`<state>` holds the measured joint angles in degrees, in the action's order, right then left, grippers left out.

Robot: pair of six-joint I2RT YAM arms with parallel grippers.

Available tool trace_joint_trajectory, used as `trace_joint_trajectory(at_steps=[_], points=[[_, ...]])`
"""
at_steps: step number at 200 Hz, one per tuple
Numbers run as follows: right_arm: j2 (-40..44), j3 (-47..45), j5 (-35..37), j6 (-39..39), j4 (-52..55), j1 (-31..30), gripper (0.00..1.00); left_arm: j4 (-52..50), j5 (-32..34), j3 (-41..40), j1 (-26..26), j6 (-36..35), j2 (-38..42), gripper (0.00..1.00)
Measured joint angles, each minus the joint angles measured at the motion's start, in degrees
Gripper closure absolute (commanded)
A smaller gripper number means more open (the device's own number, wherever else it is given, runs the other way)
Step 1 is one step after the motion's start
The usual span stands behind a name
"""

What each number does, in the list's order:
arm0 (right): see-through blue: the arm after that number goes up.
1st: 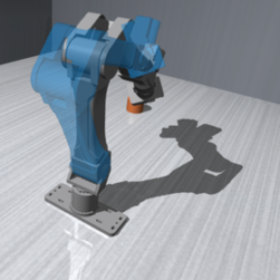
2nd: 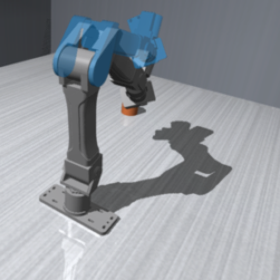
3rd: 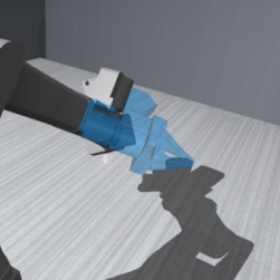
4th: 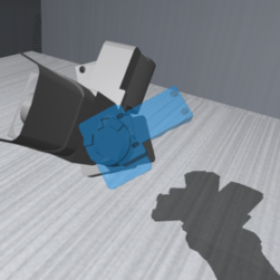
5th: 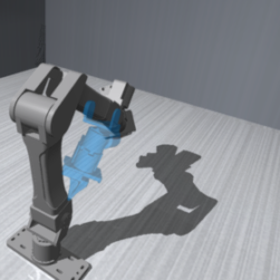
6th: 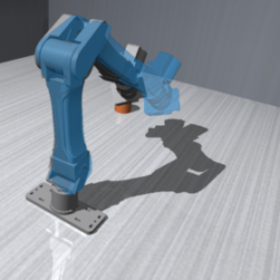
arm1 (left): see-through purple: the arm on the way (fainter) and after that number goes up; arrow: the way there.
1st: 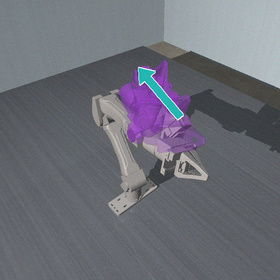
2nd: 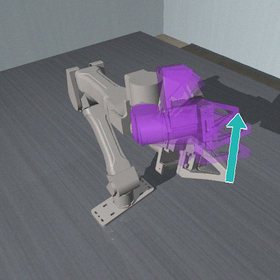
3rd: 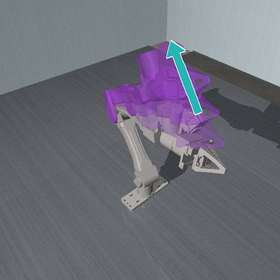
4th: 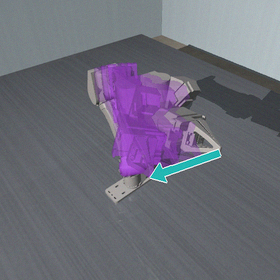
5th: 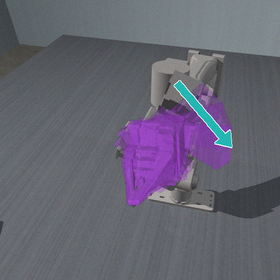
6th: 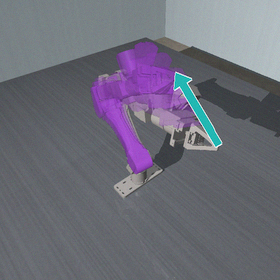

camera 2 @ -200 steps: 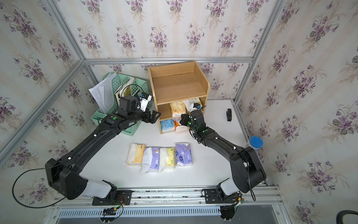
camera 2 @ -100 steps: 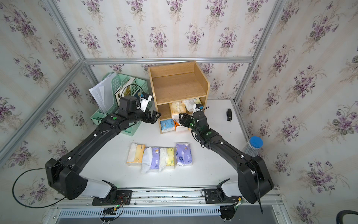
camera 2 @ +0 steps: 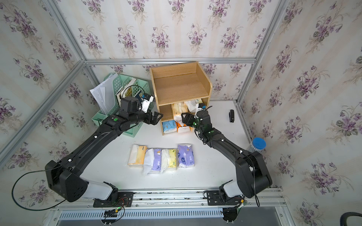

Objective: Remove the tissue boxes from the shelf
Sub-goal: Pick up a box of tissues from the shelf.

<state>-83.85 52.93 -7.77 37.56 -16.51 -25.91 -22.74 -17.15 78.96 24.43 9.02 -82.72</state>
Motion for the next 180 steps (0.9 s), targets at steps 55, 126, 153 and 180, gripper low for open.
trace_joint_trajectory(at_steps=[55,126,153,180], points=[[-4.3,3.2,-2.1,0.1,-1.6,-1.1,0.49,0.2,-0.5,0.0,0.0,0.0,0.5,0.01],[-1.5,3.2,-1.7,0.0,-0.6,-2.7,0.97,0.2,-0.6,0.0,0.0,-0.1,0.5,0.01],[1.6,1.3,-1.7,-0.3,1.1,-3.0,1.0,0.2,-0.3,0.0,-0.1,-0.6,0.9,0.01],[5.7,-1.9,-1.9,-0.5,2.2,-3.3,1.0,0.2,0.0,0.0,-0.3,-0.9,0.9,0.01]])
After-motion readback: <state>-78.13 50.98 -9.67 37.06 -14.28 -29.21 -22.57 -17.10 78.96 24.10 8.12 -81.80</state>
